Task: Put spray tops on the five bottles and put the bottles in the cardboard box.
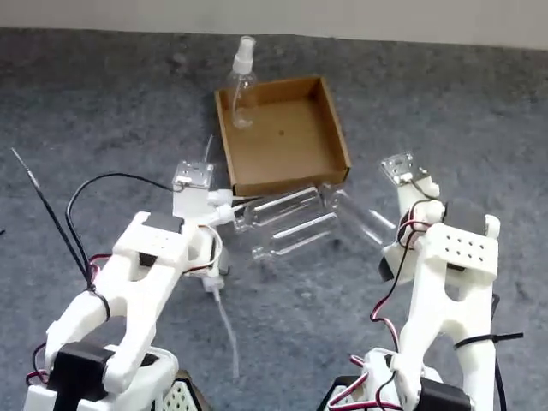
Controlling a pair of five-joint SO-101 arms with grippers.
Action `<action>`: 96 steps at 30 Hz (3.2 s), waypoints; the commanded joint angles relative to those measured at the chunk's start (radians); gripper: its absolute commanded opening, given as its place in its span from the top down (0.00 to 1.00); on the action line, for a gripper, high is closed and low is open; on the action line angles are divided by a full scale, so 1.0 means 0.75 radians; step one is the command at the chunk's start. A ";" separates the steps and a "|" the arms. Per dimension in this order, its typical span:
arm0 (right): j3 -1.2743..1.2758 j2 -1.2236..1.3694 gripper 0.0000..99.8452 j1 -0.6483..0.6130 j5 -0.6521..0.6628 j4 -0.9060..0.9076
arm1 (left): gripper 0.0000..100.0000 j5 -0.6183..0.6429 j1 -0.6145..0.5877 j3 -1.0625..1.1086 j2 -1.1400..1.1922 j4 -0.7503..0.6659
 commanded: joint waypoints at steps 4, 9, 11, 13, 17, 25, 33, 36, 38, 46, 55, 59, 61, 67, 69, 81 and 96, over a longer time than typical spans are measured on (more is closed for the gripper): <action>-0.013 -0.050 1.00 -0.007 -0.002 0.019 | 0.81 -0.082 -0.024 -0.048 -0.042 0.031; -0.013 -0.050 1.00 -0.007 -0.002 0.019 | 0.91 -0.088 -0.024 0.024 -0.042 0.029; -0.013 -0.050 1.00 -0.009 -0.002 0.019 | 0.95 -0.088 -0.024 0.036 -0.044 0.031; -0.013 -0.050 1.00 -0.009 -0.002 0.019 | 0.96 -0.090 -0.030 0.044 -0.044 0.029; -0.013 -0.050 1.00 -0.009 -0.002 0.019 | 0.97 -0.192 -0.024 0.040 -0.050 0.031; -0.024 -0.050 1.00 -0.019 -0.008 0.032 | 0.97 -0.327 -0.036 -0.212 -0.189 0.086; -0.191 -0.175 1.00 -0.410 -0.219 0.075 | 0.97 -0.248 -0.032 -0.721 -0.639 0.278; -0.257 -0.261 1.00 -0.670 -0.368 0.044 | 0.97 -0.209 -0.032 -0.840 -0.776 0.282; -0.283 -0.316 1.00 -0.848 -0.434 -0.017 | 0.97 -0.182 -0.032 -0.891 -0.854 0.278; -0.148 -0.484 1.00 -1.357 -0.378 -0.146 | 0.97 -0.155 -0.032 -0.981 -1.063 0.276; 0.525 -1.018 1.00 -1.488 -0.495 -0.793 | 0.97 0.102 -0.026 -0.920 -1.261 0.276; 0.680 -1.143 1.00 -1.490 -0.497 -0.823 | 0.97 0.205 -0.024 -0.795 -1.319 0.262; 0.719 -1.165 1.00 -1.490 -0.497 -0.823 | 0.97 0.235 -0.021 -0.715 -1.335 0.188; 0.729 -1.171 1.00 -1.490 -0.497 -0.828 | 0.97 0.235 0.081 -0.553 -1.378 0.094; 0.729 -1.173 1.00 -1.490 -0.497 -0.828 | 0.97 0.233 0.111 -0.535 -1.380 0.096; 0.727 -1.177 1.00 -1.492 -0.499 -0.828 | 0.97 0.231 0.114 -0.422 -1.380 0.088; 0.727 -1.173 1.00 -1.482 -0.667 -0.983 | 0.97 0.231 0.195 0.044 -1.384 0.086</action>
